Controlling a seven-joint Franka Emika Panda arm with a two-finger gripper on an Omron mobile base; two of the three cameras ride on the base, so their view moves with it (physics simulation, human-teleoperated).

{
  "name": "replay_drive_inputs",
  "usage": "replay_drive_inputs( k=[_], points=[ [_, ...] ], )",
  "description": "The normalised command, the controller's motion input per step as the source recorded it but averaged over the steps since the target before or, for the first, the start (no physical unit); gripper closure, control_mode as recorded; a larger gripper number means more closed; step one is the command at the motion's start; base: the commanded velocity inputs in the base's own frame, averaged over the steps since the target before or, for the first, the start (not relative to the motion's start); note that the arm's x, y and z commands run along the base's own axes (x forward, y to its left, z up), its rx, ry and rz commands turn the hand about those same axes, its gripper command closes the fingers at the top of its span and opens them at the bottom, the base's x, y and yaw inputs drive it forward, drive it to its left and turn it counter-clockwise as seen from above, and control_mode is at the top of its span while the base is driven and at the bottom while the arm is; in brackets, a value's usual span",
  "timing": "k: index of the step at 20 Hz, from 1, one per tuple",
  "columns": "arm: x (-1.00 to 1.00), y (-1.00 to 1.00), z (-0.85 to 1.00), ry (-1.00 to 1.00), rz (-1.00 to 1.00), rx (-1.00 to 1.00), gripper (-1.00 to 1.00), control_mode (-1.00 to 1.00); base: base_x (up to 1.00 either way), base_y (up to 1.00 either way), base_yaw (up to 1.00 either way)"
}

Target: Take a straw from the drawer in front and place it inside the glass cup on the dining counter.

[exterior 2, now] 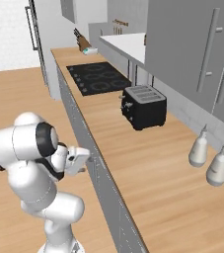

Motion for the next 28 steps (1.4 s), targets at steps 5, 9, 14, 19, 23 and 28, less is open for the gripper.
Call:
replay_drive_inputs(
  k=[5,9,14,19,23,28],
  points=[
    [0.27,0.00,-0.38,0.00,0.00,0.00,-1.00,-1.00,0.00,0.00,0.00],
    [0.28,0.00,-0.37,0.00,0.00,-0.01,-1.00,-1.00,0.00,0.00,0.00],
    [0.41,0.00,-0.26,0.00,0.00,-0.05,-1.00,-1.00,0.00,0.00,0.00],
    [0.41,0.00,-0.29,0.00,0.00,-0.07,-1.00,-1.00,0.00,0.00,0.00],
    [0.38,0.00,-0.26,0.00,0.00,-0.09,-1.00,-1.00,0.00,0.00,0.00],
    [0.37,0.00,-0.23,0.00,0.00,-0.08,-1.00,-1.00,0.00,0.00,0.00]
  ],
)
